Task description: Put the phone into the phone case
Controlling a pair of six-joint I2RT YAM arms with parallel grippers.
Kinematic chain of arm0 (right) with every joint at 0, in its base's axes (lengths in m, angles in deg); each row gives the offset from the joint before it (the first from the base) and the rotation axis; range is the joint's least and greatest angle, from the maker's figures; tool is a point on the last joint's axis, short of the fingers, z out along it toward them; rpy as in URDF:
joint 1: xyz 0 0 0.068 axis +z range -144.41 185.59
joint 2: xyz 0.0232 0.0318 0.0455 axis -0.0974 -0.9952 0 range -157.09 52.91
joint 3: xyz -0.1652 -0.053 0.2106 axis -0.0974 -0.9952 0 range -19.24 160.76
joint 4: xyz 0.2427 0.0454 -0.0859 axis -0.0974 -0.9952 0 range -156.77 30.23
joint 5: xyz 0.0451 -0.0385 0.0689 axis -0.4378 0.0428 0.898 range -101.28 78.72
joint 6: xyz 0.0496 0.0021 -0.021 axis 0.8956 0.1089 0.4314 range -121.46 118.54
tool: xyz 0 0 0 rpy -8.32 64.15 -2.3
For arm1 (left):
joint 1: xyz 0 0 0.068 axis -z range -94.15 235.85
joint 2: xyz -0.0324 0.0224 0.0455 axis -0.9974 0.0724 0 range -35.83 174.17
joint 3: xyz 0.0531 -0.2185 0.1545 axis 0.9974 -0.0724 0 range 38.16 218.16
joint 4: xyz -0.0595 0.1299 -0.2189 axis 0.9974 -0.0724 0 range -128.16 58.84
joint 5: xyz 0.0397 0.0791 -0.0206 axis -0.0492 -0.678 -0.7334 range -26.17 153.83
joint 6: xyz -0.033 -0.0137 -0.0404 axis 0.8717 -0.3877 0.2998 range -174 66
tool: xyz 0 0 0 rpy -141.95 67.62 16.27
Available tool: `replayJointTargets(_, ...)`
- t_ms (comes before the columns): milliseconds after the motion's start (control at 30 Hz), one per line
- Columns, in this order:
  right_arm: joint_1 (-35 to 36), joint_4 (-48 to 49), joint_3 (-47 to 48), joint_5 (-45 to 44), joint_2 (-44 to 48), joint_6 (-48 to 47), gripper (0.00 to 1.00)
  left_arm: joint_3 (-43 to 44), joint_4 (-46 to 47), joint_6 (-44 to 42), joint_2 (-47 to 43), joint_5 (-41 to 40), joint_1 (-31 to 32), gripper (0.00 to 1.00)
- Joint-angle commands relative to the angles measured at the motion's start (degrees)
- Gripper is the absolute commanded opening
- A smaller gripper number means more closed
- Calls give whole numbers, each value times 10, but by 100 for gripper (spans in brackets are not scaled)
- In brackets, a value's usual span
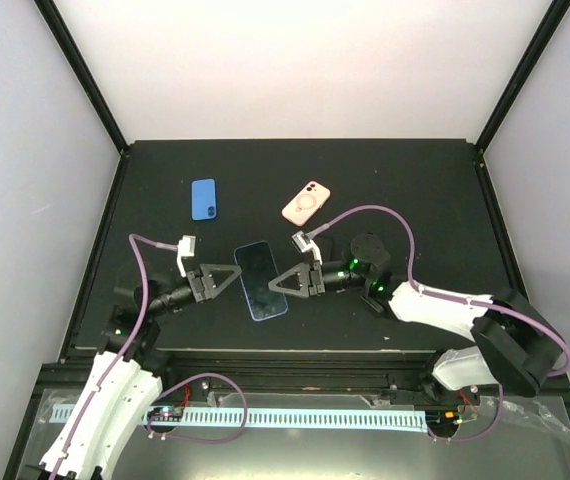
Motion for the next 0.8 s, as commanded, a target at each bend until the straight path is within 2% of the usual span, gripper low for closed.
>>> replayJointTargets(0, 9, -69, 23, 38, 41, -86, 15, 38, 65, -15, 15, 3, 0, 60)
replayJointTargets(100, 10, -89, 26, 38, 48, -100, 15, 42, 92, -13, 18, 14, -1, 58)
replayJointTargets(167, 11, -90, 25, 39, 45, -100, 15, 43, 97, -14, 20, 15, -1, 51)
replayJointTargets(333, 11, -77, 15, 37, 34, -92, 15, 55, 38, -50, 35, -10, -1, 14)
replayJointTargets(433, 11, -89, 14, 34, 33, -98, 15, 67, -3, -80, 39, -32, -2, 3)
replayJointTargets(567, 10, -112, 19, 23, 33, -106, 15, 86, -33, -111, 51, -33, -2, 1)
replayJointTargets(667, 11, -170, 33, 3, 34, -134, 15, 112, -70, -140, 59, -38, -2, 2)
replayJointTargets(767, 11, -202, 40, -13, 33, -148, 15, 137, -106, -174, 65, -45, -2, 8)
